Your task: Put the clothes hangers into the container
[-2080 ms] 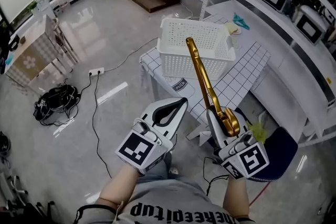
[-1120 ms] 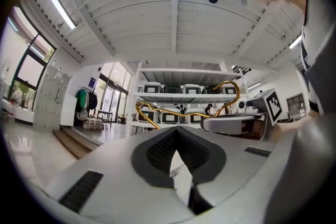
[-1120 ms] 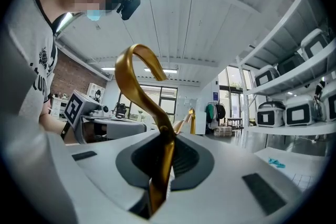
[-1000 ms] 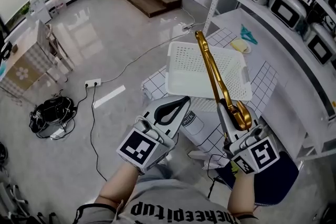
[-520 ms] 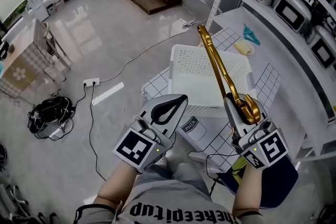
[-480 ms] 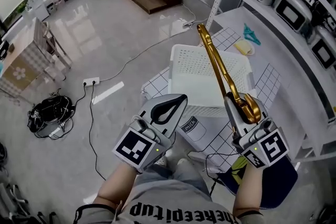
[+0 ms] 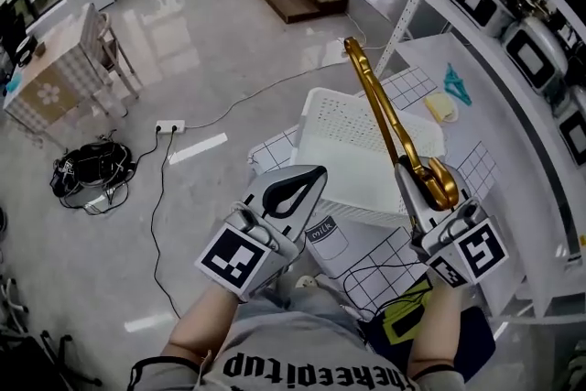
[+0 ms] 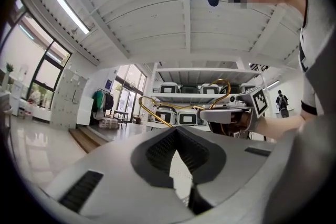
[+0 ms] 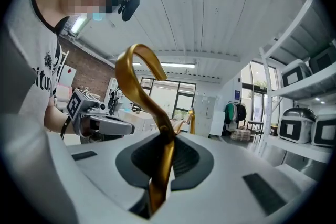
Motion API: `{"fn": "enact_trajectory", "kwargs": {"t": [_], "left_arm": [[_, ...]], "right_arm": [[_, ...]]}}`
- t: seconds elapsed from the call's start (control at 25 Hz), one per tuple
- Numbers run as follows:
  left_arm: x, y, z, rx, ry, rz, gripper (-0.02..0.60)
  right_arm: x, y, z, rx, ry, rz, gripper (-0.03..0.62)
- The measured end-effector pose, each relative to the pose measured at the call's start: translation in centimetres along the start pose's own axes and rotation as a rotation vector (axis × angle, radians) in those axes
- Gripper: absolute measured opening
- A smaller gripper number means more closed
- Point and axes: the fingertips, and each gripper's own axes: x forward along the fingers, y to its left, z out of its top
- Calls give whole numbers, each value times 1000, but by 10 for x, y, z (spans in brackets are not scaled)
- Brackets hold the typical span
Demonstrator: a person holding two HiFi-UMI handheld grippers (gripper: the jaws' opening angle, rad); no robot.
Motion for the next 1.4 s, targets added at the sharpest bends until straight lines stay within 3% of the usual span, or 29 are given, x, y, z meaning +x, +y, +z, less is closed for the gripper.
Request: {"fn": "enact_trajectory", "kwargs": {"t": [0.36, 0.56, 0.72, 0.84, 1.4], "left_arm": [[9, 6, -8, 16, 19, 125, 14], [8, 11, -7, 24, 27, 180, 14], [6, 12, -7, 29, 29, 208, 14], [4, 11, -8, 33, 34, 220, 14], [-1, 16, -14, 28, 49, 261, 14]], "right_arm": [[24, -21, -27, 47, 39, 139, 18], [32, -25, -16, 72, 15, 221, 21], [39, -30, -12, 12, -19, 228, 18], [46, -31, -25, 42, -13, 244, 18], [66, -24, -85, 73, 115, 273, 28]]}}
